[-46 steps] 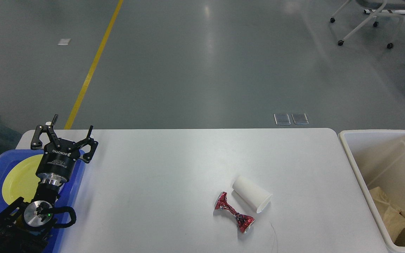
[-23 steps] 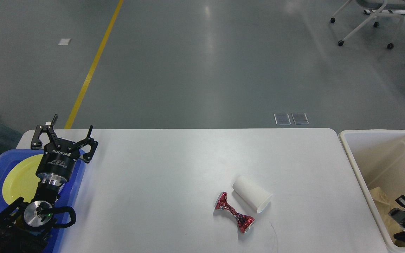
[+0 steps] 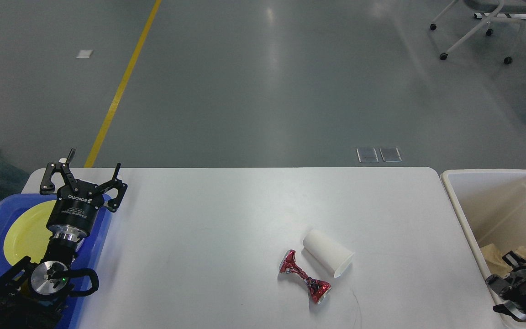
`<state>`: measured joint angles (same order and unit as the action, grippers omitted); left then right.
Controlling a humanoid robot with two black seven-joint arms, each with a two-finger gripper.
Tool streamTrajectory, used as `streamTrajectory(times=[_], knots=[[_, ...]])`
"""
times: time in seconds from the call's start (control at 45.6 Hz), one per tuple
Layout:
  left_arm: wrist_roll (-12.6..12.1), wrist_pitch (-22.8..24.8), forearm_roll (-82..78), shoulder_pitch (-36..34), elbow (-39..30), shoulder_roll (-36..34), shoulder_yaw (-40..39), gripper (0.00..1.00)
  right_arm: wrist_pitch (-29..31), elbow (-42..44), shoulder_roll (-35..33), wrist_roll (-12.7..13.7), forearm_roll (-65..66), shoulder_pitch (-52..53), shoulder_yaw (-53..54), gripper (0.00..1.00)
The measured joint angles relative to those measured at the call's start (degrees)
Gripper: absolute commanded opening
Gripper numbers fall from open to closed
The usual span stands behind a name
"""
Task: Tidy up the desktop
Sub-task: 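Raise the right gripper out of the white bin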
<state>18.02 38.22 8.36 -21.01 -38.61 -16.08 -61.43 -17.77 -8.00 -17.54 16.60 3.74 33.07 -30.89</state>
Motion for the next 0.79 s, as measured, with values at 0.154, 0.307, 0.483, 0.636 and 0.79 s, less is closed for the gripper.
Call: streamTrajectory(times=[0.154, 0.307, 0.483, 0.636, 0.79], knots=[[0.00, 0.00, 0.00, 0.00, 0.00, 0.00, 0.00, 0.96, -2.79, 0.04, 0.10, 0.01, -0.05, -0.03, 0.04, 1.00], [0.00, 0.00, 0.00, 0.00, 0.01, 0.00, 0.00, 0.96, -2.97, -0.14, 0.09, 0.02, 0.00, -0.02, 0.04, 1.00], [0.00, 0.00, -0.03, 0.00, 0.02, 0.00, 0.00, 0.96, -2.96, -0.62, -0.19, 0.01, 0.28, 0.22, 0.06, 1.00], [0.00, 0.00, -0.03, 0.00, 0.03, 0.00, 0.00, 0.96, -2.15, -1.55, -0.56, 0.03, 0.74, 0.72, 0.18, 1.00], [0.00, 0.00, -0.02, 0.00, 0.03, 0.00, 0.00, 0.96, 3.18, -6.32, -4.66, 0.31, 2.09, 5.26, -0.13, 1.00]])
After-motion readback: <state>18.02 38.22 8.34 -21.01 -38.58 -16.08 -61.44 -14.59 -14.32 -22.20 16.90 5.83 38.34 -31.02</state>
